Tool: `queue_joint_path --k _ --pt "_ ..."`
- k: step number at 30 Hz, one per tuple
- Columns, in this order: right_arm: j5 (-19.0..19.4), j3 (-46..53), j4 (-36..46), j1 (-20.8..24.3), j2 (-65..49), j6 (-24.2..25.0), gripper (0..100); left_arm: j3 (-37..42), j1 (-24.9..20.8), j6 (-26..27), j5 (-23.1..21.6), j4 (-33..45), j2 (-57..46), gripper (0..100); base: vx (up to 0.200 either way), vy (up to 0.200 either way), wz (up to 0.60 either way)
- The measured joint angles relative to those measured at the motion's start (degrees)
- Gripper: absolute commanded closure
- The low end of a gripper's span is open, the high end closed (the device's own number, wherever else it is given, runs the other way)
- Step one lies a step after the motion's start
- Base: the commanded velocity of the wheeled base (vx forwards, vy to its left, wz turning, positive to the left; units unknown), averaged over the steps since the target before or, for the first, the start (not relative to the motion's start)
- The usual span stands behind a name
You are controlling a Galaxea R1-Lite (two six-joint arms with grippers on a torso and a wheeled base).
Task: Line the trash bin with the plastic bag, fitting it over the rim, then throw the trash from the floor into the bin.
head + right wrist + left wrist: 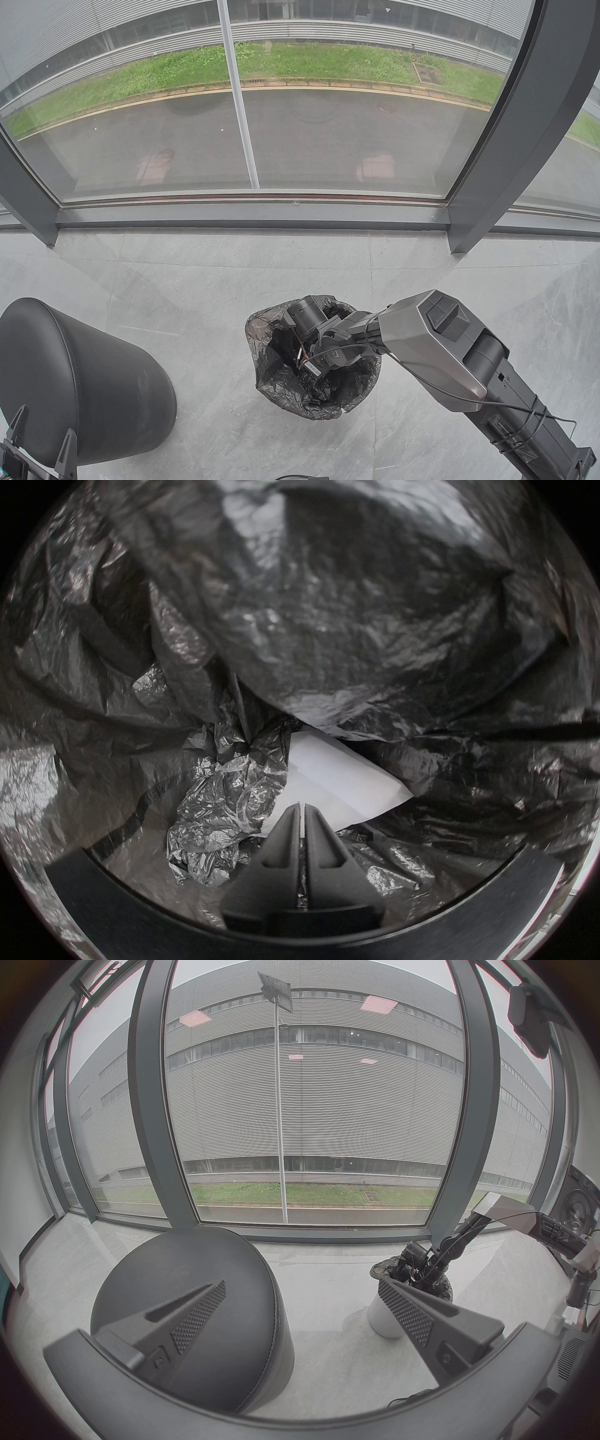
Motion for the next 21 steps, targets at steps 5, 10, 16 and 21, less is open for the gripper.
queue_joint_path --k 5,10,16,21 --pt "-0.1 0.0 0.3 0.1 -1.3 -0.8 100 0.0 0.0 0.0 0.0 0.0 0.0 0 0.000 0.000 0.00" --pt "-0.4 0.0 0.9 0.7 -4.4 -3.8 100 0.0 0.0 0.0 0.0 0.0 0.0 0 0.000 0.000 0.00" --pt "-1.7 0.0 2.6 2.4 -9.2 -5.7 100 0.0 0.0 0.0 0.0 0.0 0.0 0 0.000 0.000 0.00" --pt "-4.8 0.0 3.7 4.7 -13.7 -7.4 100 0.0 0.0 0.0 0.0 0.0 0.0 0 0.000 0.000 0.00"
